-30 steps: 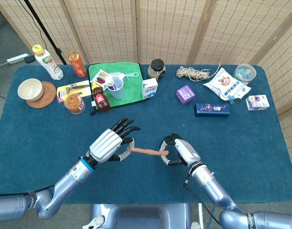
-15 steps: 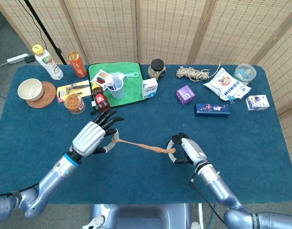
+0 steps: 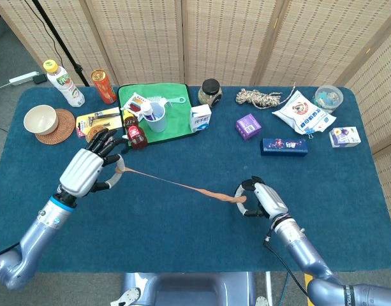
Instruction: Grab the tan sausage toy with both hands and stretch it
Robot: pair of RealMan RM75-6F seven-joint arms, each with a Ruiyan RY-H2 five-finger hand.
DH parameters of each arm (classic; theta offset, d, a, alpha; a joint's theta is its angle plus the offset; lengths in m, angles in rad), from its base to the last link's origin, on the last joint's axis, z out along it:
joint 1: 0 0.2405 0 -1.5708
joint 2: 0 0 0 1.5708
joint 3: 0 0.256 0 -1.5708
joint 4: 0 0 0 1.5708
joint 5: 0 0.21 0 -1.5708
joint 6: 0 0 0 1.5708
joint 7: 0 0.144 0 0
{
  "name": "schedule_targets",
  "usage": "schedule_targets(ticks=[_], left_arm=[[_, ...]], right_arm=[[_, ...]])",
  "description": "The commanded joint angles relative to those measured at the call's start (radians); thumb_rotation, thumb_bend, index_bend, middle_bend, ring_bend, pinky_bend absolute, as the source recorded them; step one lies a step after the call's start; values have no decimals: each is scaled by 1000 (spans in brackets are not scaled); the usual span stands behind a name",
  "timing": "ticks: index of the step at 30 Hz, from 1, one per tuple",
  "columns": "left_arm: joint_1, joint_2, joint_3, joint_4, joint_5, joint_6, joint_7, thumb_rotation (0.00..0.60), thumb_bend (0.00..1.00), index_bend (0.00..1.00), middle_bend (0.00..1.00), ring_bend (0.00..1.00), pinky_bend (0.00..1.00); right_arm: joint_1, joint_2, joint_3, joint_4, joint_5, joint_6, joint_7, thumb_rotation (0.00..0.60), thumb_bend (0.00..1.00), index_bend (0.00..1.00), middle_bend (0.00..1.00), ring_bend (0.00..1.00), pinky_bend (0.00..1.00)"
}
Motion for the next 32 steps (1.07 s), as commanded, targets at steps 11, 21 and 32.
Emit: schedule_targets(ticks=[11,21,32], left_arm=[[44,50,-4,59,-34,15,-47,600,517,881,202,21,0],[73,26,32,28,-29,6,-45,600,503,848,202,21,0],[75,3,35,7,-19,-5,-17,600,503,843,202,21,0]], right_arm=[[-22,19,-4,19,-26,4,27,600,530,781,374,191,20],[-37,17,-17,25,-69,55,-29,600,530,780,374,191,20],[-42,16,-20,32,-82,52,-23,600,530,778,374,191,20]])
